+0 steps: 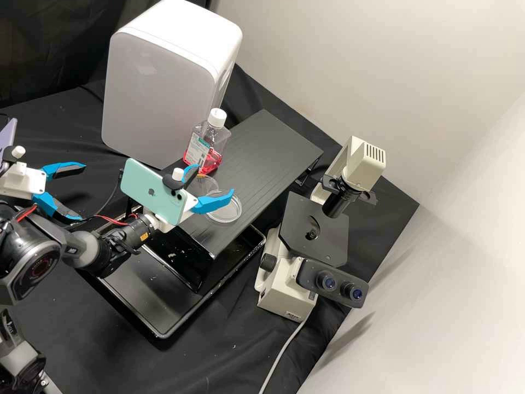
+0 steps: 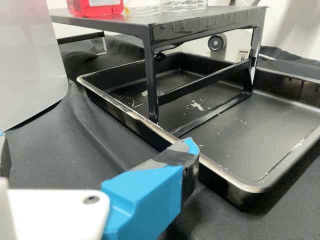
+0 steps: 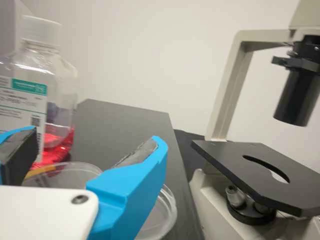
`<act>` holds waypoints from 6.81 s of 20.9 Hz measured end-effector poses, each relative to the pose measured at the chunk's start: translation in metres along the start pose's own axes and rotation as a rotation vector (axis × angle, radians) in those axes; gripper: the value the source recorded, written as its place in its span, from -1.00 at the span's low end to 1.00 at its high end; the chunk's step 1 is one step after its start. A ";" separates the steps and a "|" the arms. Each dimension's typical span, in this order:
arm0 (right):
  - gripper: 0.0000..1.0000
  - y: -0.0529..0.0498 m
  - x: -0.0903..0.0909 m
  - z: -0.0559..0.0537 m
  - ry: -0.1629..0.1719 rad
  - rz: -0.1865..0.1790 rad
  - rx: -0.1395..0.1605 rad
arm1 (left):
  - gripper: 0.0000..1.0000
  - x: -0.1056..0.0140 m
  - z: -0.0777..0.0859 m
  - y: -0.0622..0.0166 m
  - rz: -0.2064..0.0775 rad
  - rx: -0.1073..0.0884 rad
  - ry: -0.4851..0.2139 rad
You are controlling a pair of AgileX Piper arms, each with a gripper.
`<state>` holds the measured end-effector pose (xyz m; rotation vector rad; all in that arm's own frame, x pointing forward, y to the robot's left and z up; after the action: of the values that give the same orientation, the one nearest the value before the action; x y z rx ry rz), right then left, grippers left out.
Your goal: Place the lid on the petri dish
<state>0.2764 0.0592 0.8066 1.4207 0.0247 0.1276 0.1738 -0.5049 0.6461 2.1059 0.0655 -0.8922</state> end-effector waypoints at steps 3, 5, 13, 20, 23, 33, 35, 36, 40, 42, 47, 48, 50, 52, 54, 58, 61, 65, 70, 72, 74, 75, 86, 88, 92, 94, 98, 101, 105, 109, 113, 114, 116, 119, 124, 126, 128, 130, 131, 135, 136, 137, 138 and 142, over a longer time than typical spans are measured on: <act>1.00 -0.002 -0.001 -0.003 0.018 -0.014 -0.006 | 1.00 0.002 0.001 0.0017 0.008 -0.001 -0.002; 1.00 -0.004 -0.002 -0.003 0.021 -0.021 -0.010 | 1.00 0.002 0.001 0.0017 0.008 -0.001 -0.002; 1.00 -0.011 -0.005 -0.009 0.047 -0.052 -0.011 | 1.00 0.002 0.001 0.0017 0.008 -0.001 -0.002; 1.00 -0.021 -0.004 -0.008 0.047 -0.086 -0.042 | 1.00 0.002 0.001 0.0017 0.008 -0.001 -0.002; 1.00 -0.025 -0.003 -0.006 0.029 -0.095 -0.057 | 1.00 0.002 0.001 0.0017 0.008 -0.001 -0.002; 1.00 -0.031 0.003 0.003 -0.040 -0.094 -0.109 | 1.00 0.002 0.002 -0.0010 -0.003 0.000 -0.006; 1.00 -0.033 0.004 0.004 -0.055 -0.088 -0.128 | 1.00 0.002 0.003 -0.0013 -0.004 0.001 -0.009; 1.00 -0.033 0.005 0.004 -0.061 -0.085 -0.147 | 1.00 0.002 0.003 -0.0013 -0.004 0.001 -0.009; 1.00 -0.034 0.006 0.003 -0.076 -0.062 -0.205 | 1.00 0.002 0.003 -0.0013 -0.004 0.001 -0.009; 1.00 -0.034 0.007 0.003 -0.076 -0.059 -0.208 | 1.00 0.002 0.003 -0.0013 -0.004 0.001 -0.009; 1.00 -0.034 0.007 0.003 -0.076 -0.060 -0.208 | 1.00 0.002 0.003 -0.0013 -0.004 0.001 -0.009; 1.00 -0.034 0.007 0.003 -0.076 -0.060 -0.208 | 1.00 0.002 0.003 -0.0013 -0.004 0.001 -0.009; 1.00 -0.034 0.008 0.003 -0.076 -0.061 -0.207 | 1.00 0.002 0.003 -0.0013 -0.004 0.001 -0.009; 1.00 -0.034 0.008 0.003 -0.077 -0.062 -0.198 | 1.00 0.002 0.003 -0.0013 -0.004 0.001 -0.009; 1.00 -0.036 0.008 0.004 -0.081 -0.069 -0.196 | 1.00 0.002 0.003 -0.0013 -0.004 0.001 -0.009; 1.00 -0.035 0.010 0.003 -0.079 -0.064 -0.184 | 1.00 0.002 0.003 -0.0013 -0.004 0.001 -0.009; 1.00 -0.037 0.011 0.004 -0.083 -0.071 -0.185 | 1.00 0.002 0.003 -0.0013 -0.004 0.001 -0.009; 1.00 -0.038 0.011 0.004 -0.082 -0.073 -0.185 | 1.00 0.002 0.003 -0.0013 -0.004 -0.009 -0.009; 1.00 -0.038 0.011 0.004 -0.083 -0.074 -0.185 | 1.00 0.002 0.003 -0.0013 -0.004 -0.009 -0.009; 1.00 -0.038 0.011 0.004 -0.084 -0.076 -0.177 | 1.00 0.002 0.003 -0.0013 -0.004 -0.009 -0.009; -1.00 -0.038 0.011 0.004 -0.084 -0.075 -0.170 | 1.00 0.002 0.003 -0.0013 -0.004 -0.009 -0.009; -1.00 -0.038 0.011 0.004 -0.084 -0.075 -0.170 | 1.00 0.002 0.003 -0.0013 -0.004 -0.009 -0.009; -1.00 -0.040 0.011 0.003 -0.068 -0.095 -0.155 | 1.00 0.002 0.003 -0.0013 -0.004 -0.009 -0.009; -1.00 -0.040 0.011 0.002 -0.065 -0.098 -0.143 | 1.00 0.002 0.003 -0.0013 -0.004 -0.009 -0.009; -1.00 -0.040 0.011 0.002 -0.053 -0.103 -0.144 | 1.00 0.002 0.003 -0.0013 -0.004 -0.009 -0.009; -1.00 -0.040 0.011 0.002 -0.052 -0.108 -0.146 | 1.00 0.002 0.003 -0.0013 -0.004 -0.009 -0.009; -1.00 -0.040 0.011 0.002 -0.046 -0.113 -0.145 | 1.00 0.002 0.003 -0.0013 -0.004 -0.009 -0.009; -1.00 -0.040 0.012 0.003 -0.049 -0.113 -0.137 | 1.00 0.002 0.003 -0.0013 -0.004 -0.009 -0.009; -1.00 -0.039 0.012 0.004 -0.047 -0.113 -0.132 | 1.00 0.002 0.003 -0.0013 -0.004 -0.009 -0.009; -1.00 -0.039 0.012 0.004 -0.048 -0.113 -0.130 | 1.00 0.002 0.003 -0.0013 -0.004 -0.009 -0.009; -1.00 -0.037 0.008 0.004 -0.044 -0.107 -0.121 | 1.00 0.002 0.003 -0.0013 -0.004 -0.009 -0.009; -1.00 -0.036 0.006 0.003 -0.039 -0.098 -0.121 | 1.00 0.002 0.003 -0.0013 -0.004 -0.009 -0.009; -1.00 -0.032 0.002 0.002 -0.032 -0.076 -0.120 | 1.00 0.002 0.003 -0.0013 -0.004 -0.009 -0.009; -1.00 -0.026 -0.003 0.003 -0.046 -0.038 -0.107 | 1.00 0.002 0.003 -0.0013 -0.004 -0.009 -0.009; -1.00 -0.017 -0.006 0.002 -0.057 0.015 -0.091 | 1.00 0.002 0.004 -0.0016 -0.006 -0.008 -0.015; -1.00 -0.014 -0.005 0.004 -0.062 0.031 -0.083 | 1.00 0.002 0.005 -0.0019 -0.007 -0.006 -0.020; -1.00 -0.011 -0.005 0.008 -0.074 0.043 -0.063 | 1.00 0.002 0.005 -0.0019 -0.007 -0.006 -0.020; -1.00 -0.010 -0.004 0.014 -0.079 0.046 0.022 | 1.00 0.002 0.005 -0.0019 -0.007 -0.006 -0.020; -1.00 -0.010 -0.003 0.020 -0.088 0.039 0.070 | 1.00 0.002 0.005 -0.0019 -0.007 -0.006 -0.020; -1.00 -0.014 0.001 0.029 -0.076 0.000 0.175 | 1.00 0.002 0.005 -0.0019 -0.007 -0.006 -0.020; -1.00 -0.014 0.001 0.030 -0.074 -0.006 0.187 | 1.00 0.002 0.005 -0.0019 -0.007 -0.006 -0.020; -1.00 -0.014 0.003 0.030 -0.066 -0.010 0.199 | 1.00 0.002 0.005 -0.0019 -0.007 -0.006 -0.020; -1.00 -0.014 0.004 0.031 -0.063 -0.011 0.207 | 1.00 0.002 0.005 -0.0019 -0.007 -0.006 -0.020; -1.00 -0.011 0.005 0.032 -0.058 -0.009 0.220 | 1.00 0.002 0.006 -0.0022 -0.006 -0.010 -0.014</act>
<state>0.2855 0.0266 0.8004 1.6433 -0.0032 0.0779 0.1711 -0.5081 0.6411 2.0907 0.0687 -0.9081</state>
